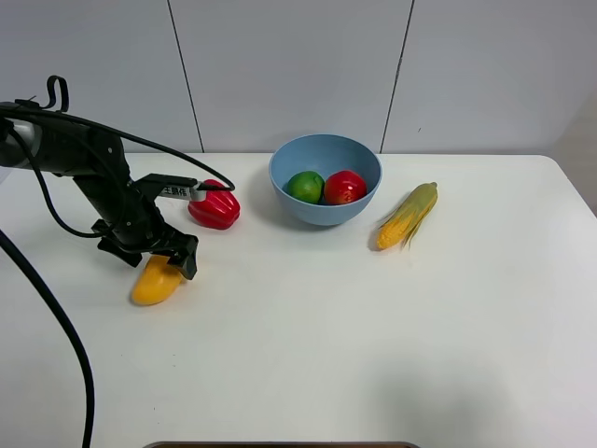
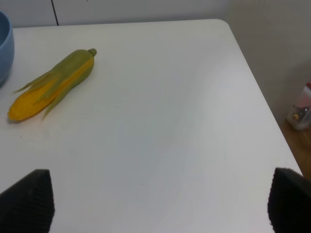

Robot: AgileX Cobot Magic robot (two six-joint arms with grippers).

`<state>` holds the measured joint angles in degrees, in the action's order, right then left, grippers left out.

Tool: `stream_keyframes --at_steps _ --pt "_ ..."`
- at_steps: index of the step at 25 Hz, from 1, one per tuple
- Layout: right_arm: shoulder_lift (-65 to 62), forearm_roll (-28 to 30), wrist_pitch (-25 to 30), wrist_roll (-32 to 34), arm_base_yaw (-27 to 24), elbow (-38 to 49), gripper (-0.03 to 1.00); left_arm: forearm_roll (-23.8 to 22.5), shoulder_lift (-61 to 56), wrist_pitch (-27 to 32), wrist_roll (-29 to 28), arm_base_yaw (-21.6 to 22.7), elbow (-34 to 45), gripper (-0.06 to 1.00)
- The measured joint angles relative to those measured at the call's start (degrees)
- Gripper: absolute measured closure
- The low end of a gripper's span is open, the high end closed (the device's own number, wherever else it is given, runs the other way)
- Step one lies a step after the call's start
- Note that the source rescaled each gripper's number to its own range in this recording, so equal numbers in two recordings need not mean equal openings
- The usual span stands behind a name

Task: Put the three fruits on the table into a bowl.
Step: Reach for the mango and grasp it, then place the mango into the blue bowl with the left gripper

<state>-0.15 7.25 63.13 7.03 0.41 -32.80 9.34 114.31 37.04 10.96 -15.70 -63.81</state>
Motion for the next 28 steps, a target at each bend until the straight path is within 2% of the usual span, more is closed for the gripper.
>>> stream_keyframes --at_steps 12,14,16,19,22,28 --pt "0.0 0.0 0.0 0.0 0.0 0.0 0.32 -1.1 3.3 -2.1 0.0 0.0 -0.2 -0.06" --pt "0.0 0.0 0.0 0.0 0.0 0.0 0.32 -1.3 3.3 -2.1 0.0 -0.1 -0.3 -0.02" --pt "0.0 0.0 0.0 0.0 0.0 0.0 0.32 -1.7 3.4 -2.1 0.0 -0.1 -0.3 0.13" --pt "0.0 0.0 0.0 0.0 0.0 0.0 0.32 -2.4 3.5 -2.0 0.0 -0.1 -0.3 0.51" --pt "0.0 0.0 0.0 0.0 0.0 0.0 0.32 -2.3 3.5 -1.5 0.1 -0.1 -0.3 0.94" --pt "0.0 0.0 0.0 0.0 0.0 0.0 0.32 -2.0 3.5 -1.0 0.1 -0.1 -0.3 0.94"
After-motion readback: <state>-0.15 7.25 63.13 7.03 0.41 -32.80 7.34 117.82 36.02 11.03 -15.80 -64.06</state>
